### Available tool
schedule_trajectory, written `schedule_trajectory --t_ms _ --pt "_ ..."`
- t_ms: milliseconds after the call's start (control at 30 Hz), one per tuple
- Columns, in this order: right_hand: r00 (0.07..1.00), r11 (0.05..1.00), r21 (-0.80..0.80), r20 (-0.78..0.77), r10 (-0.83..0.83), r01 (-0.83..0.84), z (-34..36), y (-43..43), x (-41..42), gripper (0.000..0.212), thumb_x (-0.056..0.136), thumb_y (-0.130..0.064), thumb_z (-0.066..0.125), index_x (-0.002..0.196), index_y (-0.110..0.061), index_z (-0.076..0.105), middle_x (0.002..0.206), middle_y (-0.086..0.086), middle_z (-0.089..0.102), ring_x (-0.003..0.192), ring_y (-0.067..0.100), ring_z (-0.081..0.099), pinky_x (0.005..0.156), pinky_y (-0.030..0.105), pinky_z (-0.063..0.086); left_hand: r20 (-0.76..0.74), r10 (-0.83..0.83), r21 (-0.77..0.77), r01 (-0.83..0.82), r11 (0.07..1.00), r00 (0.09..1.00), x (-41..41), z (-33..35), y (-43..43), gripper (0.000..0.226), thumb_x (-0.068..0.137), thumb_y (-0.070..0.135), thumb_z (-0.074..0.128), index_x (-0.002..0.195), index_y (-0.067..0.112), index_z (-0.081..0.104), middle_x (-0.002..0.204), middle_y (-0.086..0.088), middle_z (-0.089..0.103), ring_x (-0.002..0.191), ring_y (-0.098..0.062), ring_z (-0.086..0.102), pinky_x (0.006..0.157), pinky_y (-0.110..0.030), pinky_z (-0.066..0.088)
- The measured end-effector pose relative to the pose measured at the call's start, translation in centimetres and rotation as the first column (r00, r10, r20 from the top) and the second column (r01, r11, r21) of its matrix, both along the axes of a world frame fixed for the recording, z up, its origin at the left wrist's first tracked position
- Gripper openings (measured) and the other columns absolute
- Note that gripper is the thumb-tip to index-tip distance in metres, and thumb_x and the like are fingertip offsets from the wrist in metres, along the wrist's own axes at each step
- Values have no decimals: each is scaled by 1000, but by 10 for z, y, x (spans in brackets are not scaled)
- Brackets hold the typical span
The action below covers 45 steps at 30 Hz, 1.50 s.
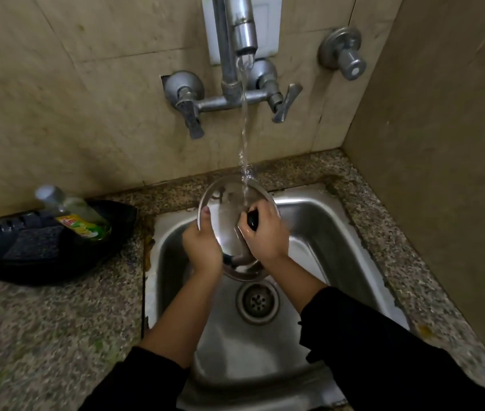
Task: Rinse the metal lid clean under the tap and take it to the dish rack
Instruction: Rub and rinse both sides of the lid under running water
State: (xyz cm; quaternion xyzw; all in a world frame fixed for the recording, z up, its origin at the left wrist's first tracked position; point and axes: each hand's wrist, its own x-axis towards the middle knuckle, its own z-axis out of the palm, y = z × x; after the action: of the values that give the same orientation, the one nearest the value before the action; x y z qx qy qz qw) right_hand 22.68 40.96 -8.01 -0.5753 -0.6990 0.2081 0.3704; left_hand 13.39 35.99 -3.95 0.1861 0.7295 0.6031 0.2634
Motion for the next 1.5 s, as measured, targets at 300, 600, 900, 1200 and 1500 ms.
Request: schedule_trajectory --t_ms 300,600,900,1200,1500 --pt "970 902 -423 -169 -174 87 27 24 -16 15 90 -35 51 87 -20 52 119 6 53 120 26 42 97 39 37 -162 -95 55 105 993 982 -9 10 1 39 96 33 51 61 15 50 57 -1 50 55 -15 48 56 -31 39" --pt "760 801 9 324 564 -598 66 44 3 53 97 -50 38 146 -34 29 155 -2 31 145 19 19 116 41 6 -43 -392 46 394 918 919 -24 18 9 32 95 34 52 70 18 65 70 -4 64 64 -14 58 64 -29 47" --pt "815 833 -11 202 543 -553 74 54 22 37 89 -50 55 113 -24 64 107 1 66 102 17 56 90 36 42 -95 -492 -34 491 871 866 -33 24 1 50 94 46 46 77 3 66 70 -13 65 64 -18 60 63 -31 46" --pt "845 938 -237 -526 97 -255 46 62 39 17 83 -28 72 77 -13 65 74 4 64 72 17 59 73 40 49 22 -284 80 281 956 959 -46 18 -10 42 94 39 52 63 13 61 48 7 61 46 -2 56 49 -17 45" --pt "890 857 -249 -193 412 -451 67 56 8 31 72 -46 77 78 -17 68 75 3 69 71 18 65 65 34 49 -125 -564 -82 558 826 816 -51 42 1 33 90 26 62 64 5 61 47 4 58 42 -6 51 46 -17 39"
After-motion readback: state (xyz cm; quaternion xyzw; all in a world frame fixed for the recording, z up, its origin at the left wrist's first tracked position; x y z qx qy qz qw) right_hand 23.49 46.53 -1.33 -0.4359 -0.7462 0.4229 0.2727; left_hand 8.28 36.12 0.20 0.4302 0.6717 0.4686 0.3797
